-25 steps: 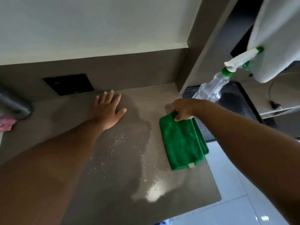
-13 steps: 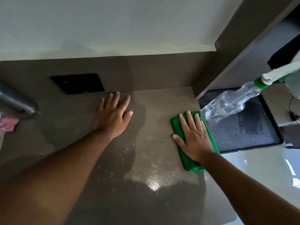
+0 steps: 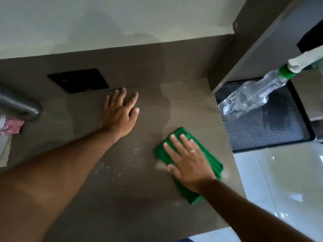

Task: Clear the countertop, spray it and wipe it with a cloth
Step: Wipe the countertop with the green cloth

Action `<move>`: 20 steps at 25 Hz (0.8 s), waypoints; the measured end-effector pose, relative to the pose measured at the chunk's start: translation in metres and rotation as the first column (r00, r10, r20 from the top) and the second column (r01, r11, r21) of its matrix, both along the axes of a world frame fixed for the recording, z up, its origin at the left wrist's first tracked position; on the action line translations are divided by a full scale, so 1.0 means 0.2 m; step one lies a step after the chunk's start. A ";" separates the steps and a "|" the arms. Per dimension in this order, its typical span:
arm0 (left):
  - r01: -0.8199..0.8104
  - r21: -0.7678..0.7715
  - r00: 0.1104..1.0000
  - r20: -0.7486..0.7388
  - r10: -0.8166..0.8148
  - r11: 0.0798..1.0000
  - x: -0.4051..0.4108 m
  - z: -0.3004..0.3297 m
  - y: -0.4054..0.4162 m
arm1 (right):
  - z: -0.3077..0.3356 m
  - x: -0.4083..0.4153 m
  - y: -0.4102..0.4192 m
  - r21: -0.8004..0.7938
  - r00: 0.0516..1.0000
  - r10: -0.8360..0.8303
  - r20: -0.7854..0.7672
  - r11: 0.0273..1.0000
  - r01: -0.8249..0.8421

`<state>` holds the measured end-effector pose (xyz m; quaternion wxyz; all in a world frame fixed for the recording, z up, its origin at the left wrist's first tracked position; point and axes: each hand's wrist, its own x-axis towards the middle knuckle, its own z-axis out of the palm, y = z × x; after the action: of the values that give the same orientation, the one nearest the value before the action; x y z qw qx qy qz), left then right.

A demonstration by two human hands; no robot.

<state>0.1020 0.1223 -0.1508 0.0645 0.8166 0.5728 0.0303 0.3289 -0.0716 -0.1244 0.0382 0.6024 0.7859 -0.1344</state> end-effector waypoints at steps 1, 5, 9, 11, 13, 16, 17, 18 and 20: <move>0.000 0.003 1.000 0.006 0.000 1.000 0.00 0.00 0.00 | 0.00 0.16 0.03 0.027 0.997 -0.069 0.041 0.997 0.068; -0.004 0.058 1.000 -0.002 0.004 0.998 0.00 -0.04 0.01 | 0.02 0.48 0.41 0.065 0.926 -0.374 0.048 0.926 0.371; 0.011 0.071 1.000 -0.008 -0.010 0.997 -0.01 -0.05 0.01 | -0.05 0.03 0.64 0.127 0.928 -0.372 0.007 0.921 0.368; 0.007 0.059 1.000 -0.012 -0.006 0.998 0.00 -0.04 0.02 | -0.05 -0.26 0.47 0.147 0.967 -0.254 -0.016 0.956 0.253; 0.014 0.045 1.000 -0.014 -0.013 0.999 -0.01 -0.04 0.02 | -0.05 -0.49 0.09 0.086 0.996 -0.076 -0.050 0.993 0.080; 0.021 0.042 1.000 0.004 -0.022 0.999 -0.01 -0.05 0.03 | -0.04 -0.33 -0.30 0.030 0.996 -0.051 -0.071 0.998 0.053; 0.023 0.035 1.000 0.010 -0.024 0.999 -0.01 -0.06 0.03 | -0.04 -0.17 -0.34 0.046 0.988 -0.147 -0.047 0.988 0.149; 0.024 0.032 1.000 0.017 -0.025 0.999 -0.01 -0.07 0.03 | -0.03 0.00 -0.36 0.059 0.963 -0.268 -0.013 0.962 0.268; 0.016 0.040 1.000 0.021 -0.017 0.999 -0.01 -0.08 0.04 | 0.00 0.28 -0.30 0.070 0.872 -0.487 0.036 0.872 0.484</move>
<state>0.1009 0.1296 -0.1670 0.0546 0.8219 0.5648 0.0500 0.3845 -0.1309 -0.1244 0.0063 0.7846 0.6117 -0.1008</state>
